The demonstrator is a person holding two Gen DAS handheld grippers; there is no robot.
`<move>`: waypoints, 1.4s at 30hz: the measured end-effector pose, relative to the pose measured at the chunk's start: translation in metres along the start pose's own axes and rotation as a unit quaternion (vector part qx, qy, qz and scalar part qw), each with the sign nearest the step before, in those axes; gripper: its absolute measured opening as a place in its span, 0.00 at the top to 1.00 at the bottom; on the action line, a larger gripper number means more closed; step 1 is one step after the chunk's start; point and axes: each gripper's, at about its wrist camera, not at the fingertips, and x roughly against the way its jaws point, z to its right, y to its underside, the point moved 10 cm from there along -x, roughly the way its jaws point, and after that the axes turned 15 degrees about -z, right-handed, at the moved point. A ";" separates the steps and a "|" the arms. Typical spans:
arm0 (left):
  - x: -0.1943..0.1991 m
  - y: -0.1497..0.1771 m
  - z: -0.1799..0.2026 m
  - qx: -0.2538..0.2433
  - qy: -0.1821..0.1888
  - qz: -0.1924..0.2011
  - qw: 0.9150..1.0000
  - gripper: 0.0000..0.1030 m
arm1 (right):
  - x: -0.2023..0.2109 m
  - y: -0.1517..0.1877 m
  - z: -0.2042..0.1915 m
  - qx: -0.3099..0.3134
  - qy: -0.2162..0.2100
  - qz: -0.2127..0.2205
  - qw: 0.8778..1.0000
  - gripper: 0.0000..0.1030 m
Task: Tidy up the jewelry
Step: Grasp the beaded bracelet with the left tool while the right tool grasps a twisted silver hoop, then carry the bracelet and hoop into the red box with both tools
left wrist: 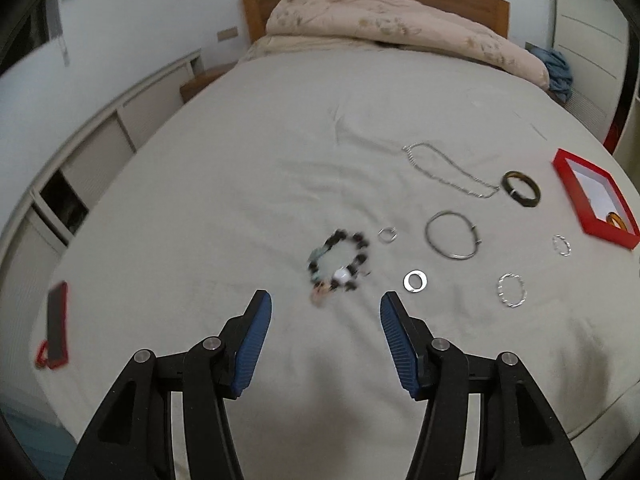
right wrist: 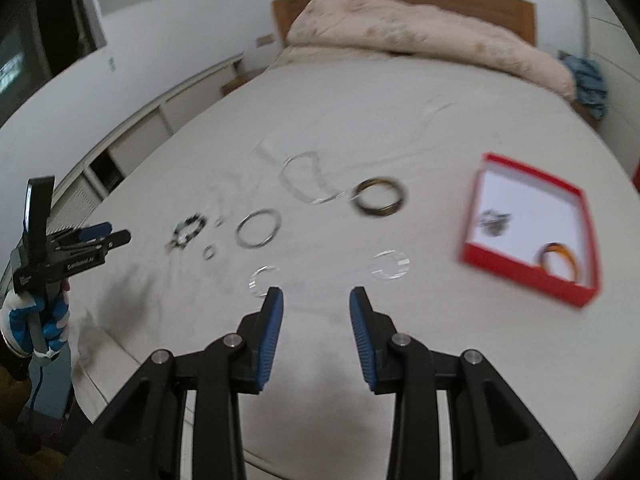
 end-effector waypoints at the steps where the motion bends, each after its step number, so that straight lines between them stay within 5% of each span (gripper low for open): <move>1: -0.006 -0.002 0.002 0.003 0.007 -0.004 1.000 0.46 | -0.012 -0.002 -0.008 0.005 -0.006 -0.008 1.000 0.68; 7: -0.048 -0.017 0.019 -0.013 0.034 -0.024 0.999 0.46 | -0.072 -0.009 -0.031 0.016 -0.025 -0.043 0.999 0.60; 21: -0.122 -0.048 0.041 -0.077 0.003 -0.052 0.996 0.56 | -0.157 -0.017 -0.056 0.050 -0.022 -0.092 0.994 0.53; 25: -0.124 -0.050 0.039 -0.062 0.031 -0.055 0.996 0.64 | -0.165 -0.020 -0.061 0.062 0.001 -0.089 0.994 0.51; 30: -0.120 -0.049 0.041 -0.052 0.063 -0.062 0.995 0.90 | -0.168 -0.022 -0.066 0.091 0.038 -0.082 0.992 0.61; 42: -0.070 -0.039 0.047 0.005 0.126 -0.045 0.991 0.90 | -0.124 -0.020 -0.049 0.049 -0.003 -0.049 0.998 0.62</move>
